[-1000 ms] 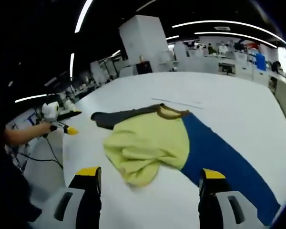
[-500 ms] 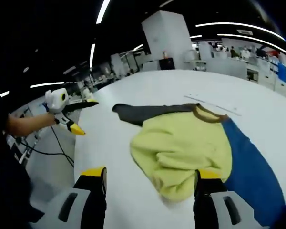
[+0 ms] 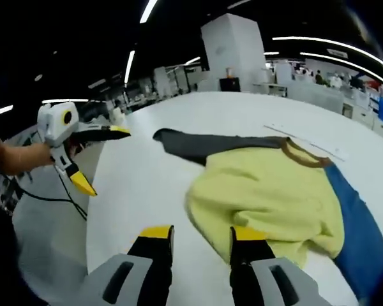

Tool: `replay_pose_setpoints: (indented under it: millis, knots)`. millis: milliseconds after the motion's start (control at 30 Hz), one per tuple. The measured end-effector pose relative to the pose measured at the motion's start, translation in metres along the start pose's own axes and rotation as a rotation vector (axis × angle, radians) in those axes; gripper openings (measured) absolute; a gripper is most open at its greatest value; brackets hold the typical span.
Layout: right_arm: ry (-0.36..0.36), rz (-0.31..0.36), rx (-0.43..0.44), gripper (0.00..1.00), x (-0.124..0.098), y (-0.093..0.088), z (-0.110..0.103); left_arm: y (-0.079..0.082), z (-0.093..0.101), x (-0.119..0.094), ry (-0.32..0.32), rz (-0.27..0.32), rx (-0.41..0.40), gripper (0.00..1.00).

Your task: Fold the garment on the visible template until the final outline fits inside the template.

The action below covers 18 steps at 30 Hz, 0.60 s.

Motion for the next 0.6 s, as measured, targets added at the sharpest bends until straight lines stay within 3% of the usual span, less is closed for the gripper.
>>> replay_pose_setpoints:
  millis: [200, 600]
  knots:
    - [-0.041, -0.038, -0.041, 0.22, 0.023, -0.011, 0.0, 0.003, 0.01, 0.003, -0.024, 0.024, -0.037, 0.94]
    - [-0.118, -0.073, -0.144, 0.08, 0.04, -0.021, 0.007, -0.004, 0.023, 0.005, -0.032, -0.012, -0.019, 0.92]
Point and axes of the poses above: the point that each gripper's makers call its tool centre point, and the gripper's own axes: x roughly forward along the fingers, z roughly to its right, y roughly out of its top, the point moved 1 cm from there along -x, roughly backward along the fingers, and after that the axes turned 9 degrees about -y, right-handed, at the moved point
